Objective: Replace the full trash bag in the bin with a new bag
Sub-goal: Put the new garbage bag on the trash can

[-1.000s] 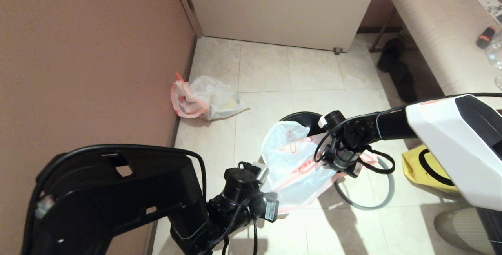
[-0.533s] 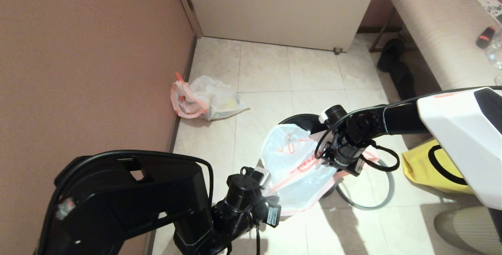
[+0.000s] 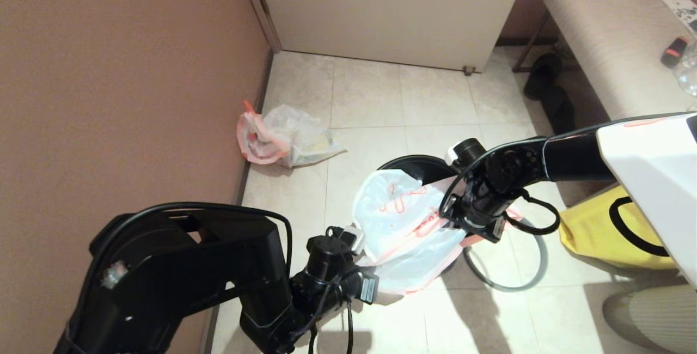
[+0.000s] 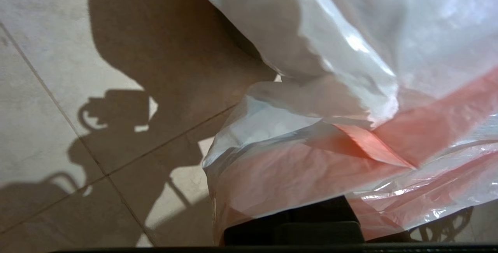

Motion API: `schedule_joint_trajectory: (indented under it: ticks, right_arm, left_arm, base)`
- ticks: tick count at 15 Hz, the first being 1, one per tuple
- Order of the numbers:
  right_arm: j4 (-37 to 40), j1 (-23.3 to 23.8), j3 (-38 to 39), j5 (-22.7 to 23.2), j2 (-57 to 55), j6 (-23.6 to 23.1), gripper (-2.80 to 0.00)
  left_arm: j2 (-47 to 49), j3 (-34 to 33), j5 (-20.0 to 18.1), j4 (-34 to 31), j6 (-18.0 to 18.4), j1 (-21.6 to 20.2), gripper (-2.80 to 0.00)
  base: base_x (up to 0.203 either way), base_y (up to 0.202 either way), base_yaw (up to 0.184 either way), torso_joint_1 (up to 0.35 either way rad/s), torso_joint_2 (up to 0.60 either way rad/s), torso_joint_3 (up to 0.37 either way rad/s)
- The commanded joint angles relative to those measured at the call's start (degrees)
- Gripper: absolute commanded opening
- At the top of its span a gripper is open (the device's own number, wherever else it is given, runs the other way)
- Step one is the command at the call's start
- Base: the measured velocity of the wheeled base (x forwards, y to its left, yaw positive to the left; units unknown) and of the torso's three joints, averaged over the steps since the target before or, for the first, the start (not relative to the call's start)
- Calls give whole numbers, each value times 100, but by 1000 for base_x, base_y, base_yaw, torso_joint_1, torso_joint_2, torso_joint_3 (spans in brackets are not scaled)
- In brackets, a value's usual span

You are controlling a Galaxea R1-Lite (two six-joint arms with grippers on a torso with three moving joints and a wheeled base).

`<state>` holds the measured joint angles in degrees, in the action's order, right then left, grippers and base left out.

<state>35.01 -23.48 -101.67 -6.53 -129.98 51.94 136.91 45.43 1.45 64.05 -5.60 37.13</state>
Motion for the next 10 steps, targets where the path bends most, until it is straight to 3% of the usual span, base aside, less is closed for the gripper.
schedule_joint_trajectory:
  ticks: [1,4,8,10]
  right_arm:
    - [32,-16,57,-6,103,-61,-280]
    - [5,-163,259,-79,95,-292,-280]
    - [-17,-390,346,-305,163,-616,-280]
    - [-181,-423,508,-460,190,-793,-280]
  left_arm:
    - [-53,64,4,33,-18,-124,-280]
    - [-152,295,107,23,-143,-326,-280]
    - [140,906,758,-70,-343,-462,-280]
    - [144,1171,959,-280,-702,-486,-280]
  base:
    - [0,0,0,0,0,0]
    - [0,0,0,0,0,0]
    - [0,0,0,0,0,0]
    - [0,0,0,0,0,0]
